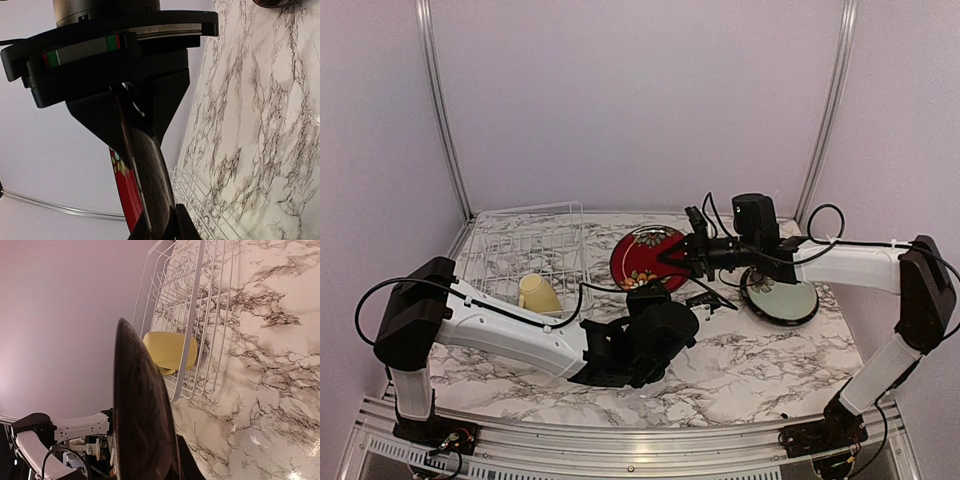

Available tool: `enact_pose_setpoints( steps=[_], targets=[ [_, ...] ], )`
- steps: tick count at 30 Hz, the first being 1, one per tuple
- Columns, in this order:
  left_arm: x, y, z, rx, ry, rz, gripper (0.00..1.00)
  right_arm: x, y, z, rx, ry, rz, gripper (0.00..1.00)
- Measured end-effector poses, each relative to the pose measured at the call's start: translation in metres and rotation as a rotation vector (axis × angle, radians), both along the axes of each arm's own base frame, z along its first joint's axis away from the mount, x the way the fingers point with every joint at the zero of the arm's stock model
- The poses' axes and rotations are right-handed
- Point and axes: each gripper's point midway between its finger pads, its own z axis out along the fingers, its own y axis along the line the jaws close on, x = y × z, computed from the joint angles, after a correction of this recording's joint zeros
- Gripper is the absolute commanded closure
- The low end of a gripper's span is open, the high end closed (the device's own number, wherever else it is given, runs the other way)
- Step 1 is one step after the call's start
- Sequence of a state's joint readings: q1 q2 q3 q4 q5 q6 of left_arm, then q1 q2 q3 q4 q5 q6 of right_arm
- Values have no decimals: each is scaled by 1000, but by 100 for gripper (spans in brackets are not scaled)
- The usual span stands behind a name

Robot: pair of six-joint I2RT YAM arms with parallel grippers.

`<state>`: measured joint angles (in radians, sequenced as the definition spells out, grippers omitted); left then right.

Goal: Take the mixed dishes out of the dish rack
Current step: Pass from the left arm to the right, then place the plate in the corner of the board.

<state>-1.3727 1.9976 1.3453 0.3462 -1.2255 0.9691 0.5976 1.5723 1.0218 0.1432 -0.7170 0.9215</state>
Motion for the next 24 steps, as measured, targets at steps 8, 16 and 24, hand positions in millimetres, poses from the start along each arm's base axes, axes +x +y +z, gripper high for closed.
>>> enact_pose_setpoints(
  steps=[8, 16, 24],
  targets=[
    [0, 1, 1, -45, 11, 5, 48, 1, -3, -6, 28, -20, -15, 100],
    [-3, 10, 19, -144, 33, 12, 12, 14, -21, -4, 69, -28, -88, 100],
    [-16, 22, 66, -351, 103, -15, 1, 44, -49, 6, 101, -53, -191, 100]
  ],
)
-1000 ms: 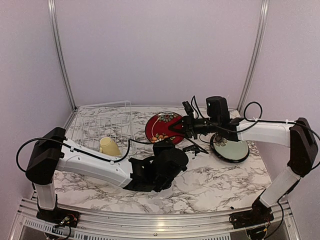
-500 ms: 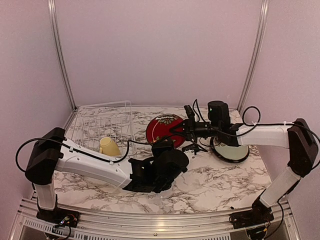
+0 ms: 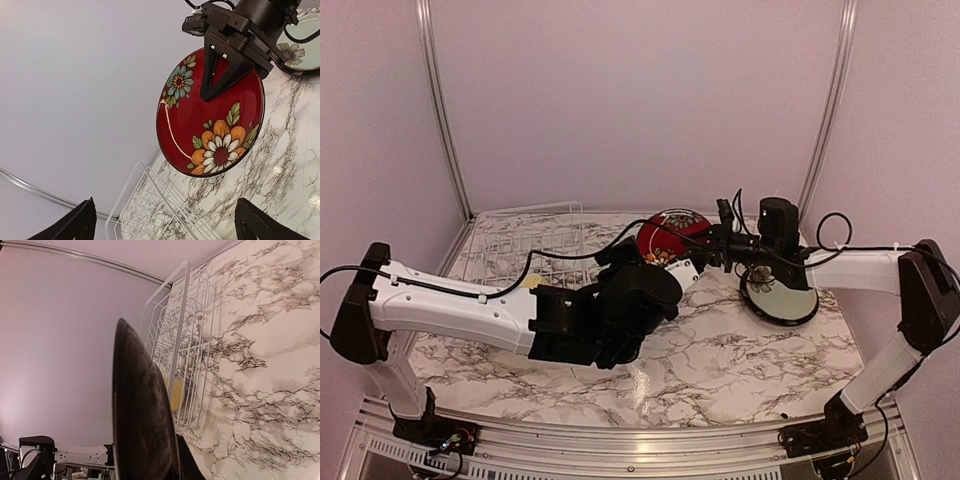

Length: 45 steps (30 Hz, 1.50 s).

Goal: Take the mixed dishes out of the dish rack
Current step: Place the plate in the corner of the board.

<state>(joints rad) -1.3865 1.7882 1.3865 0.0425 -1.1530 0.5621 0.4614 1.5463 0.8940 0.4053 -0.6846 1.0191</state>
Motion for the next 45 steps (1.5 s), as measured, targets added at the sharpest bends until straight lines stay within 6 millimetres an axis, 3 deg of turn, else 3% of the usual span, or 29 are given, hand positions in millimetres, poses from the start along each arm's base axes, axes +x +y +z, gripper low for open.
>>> enact_pose_setpoints(
  steps=[6, 9, 15, 19, 22, 24, 28, 34, 41, 45],
  targets=[
    [-13, 12, 32, -173, 72, -54, 1, 17, -35, -1, -6, -2, -98, 100],
    [-17, 19, 44, -250, 102, -66, 1, 26, -68, -4, -23, -9, -171, 100],
    [-16, 43, 66, -405, 141, -48, 1, 29, -182, -31, -116, 25, -431, 100],
    [1, 74, 74, -511, 158, 13, 1, 19, -264, -55, -217, 88, -645, 100],
    [17, 98, 76, -588, 172, 77, 1, 10, -298, -68, -268, 119, -732, 100],
    [26, 116, 76, -648, 186, 117, 1, 6, -306, -77, -299, 142, -747, 100],
    [40, 154, 73, -768, 221, 191, 1, 4, -306, -105, -341, 211, -709, 100],
    [44, 200, 68, -936, 274, 248, 1, 2, -301, -145, -369, 312, -633, 100],
    [38, 214, 55, -1020, 333, 256, 1, 8, -293, -154, -333, 312, -574, 88],
    [40, 217, 53, -1039, 338, 270, 1, 14, -291, -154, -322, 304, -554, 71]
  ],
)
